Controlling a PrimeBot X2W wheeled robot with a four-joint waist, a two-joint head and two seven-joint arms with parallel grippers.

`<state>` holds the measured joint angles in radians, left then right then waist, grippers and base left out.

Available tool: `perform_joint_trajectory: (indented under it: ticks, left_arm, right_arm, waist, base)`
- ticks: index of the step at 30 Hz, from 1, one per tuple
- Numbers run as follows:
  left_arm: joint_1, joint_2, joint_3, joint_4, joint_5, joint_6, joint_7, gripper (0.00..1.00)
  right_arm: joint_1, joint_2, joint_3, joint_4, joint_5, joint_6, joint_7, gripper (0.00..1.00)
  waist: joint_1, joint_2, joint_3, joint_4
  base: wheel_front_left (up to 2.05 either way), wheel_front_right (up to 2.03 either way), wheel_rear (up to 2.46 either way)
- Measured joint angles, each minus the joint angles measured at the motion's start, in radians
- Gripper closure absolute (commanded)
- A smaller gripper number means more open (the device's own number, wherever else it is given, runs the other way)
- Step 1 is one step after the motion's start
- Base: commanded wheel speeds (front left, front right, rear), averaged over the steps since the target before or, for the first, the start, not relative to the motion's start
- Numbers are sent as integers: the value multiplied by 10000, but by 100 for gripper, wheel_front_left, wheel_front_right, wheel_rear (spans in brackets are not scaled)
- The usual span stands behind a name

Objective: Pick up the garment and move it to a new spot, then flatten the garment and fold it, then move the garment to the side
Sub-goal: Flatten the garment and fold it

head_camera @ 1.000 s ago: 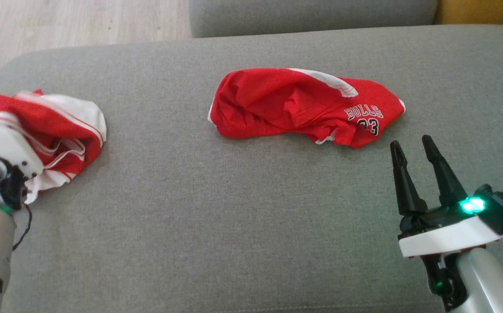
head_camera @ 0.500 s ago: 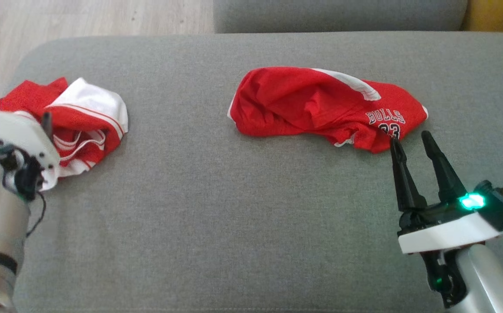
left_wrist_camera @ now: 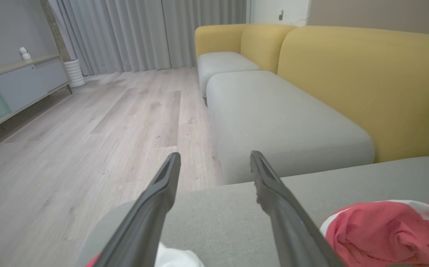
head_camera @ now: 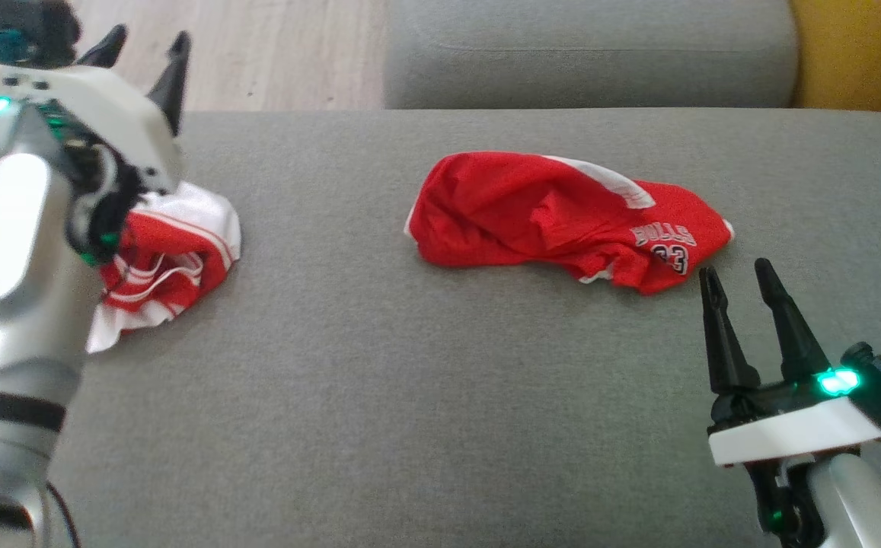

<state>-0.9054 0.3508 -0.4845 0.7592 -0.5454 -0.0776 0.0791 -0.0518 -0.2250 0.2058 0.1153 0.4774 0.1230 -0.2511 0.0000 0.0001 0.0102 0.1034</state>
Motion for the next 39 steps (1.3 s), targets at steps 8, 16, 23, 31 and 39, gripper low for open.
perform_joint_trajectory:
  ticks: [8, 16, 23, 31, 39]
  left_arm:
    - [1790, -107, -159, -3327, 79, 1120, -523, 0]
    - [5468, -464, 82, -5342, 86, 2355, -2884, 0]
    - [7468, -1565, 767, -5983, 541, 2633, -3285, 0]
    - [8671, -2431, 2109, -6696, 1929, 1649, -3289, 0]
    - [8680, -2918, 2424, -6240, 2280, 968, -3315, 0]
  right_arm:
    - [12, 130, -31, -38, -67, 0, 0, 0]
    - [12, -29, 73, -140, -127, 0, 0, 0]
    - [16, -115, 182, -244, -125, 0, 0, 0]
    - [28, -157, 167, -259, -23, 0, 0, 0]
    - [-8, -433, 364, -123, 73, 0, 0, 0]
  waist:
    - [0, 0, -188, -723]
    - [0, 0, -216, -1853]
    - [0, 0, -112, -2495]
    - [0, 0, 55, -2527]
    - [0, 0, 43, -2189]
  base:
    - [0, 0, 0]
    - [0, 0, 0]
    - [0, 0, 0]
    - [0, 0, 0]
    - [0, 0, 0]
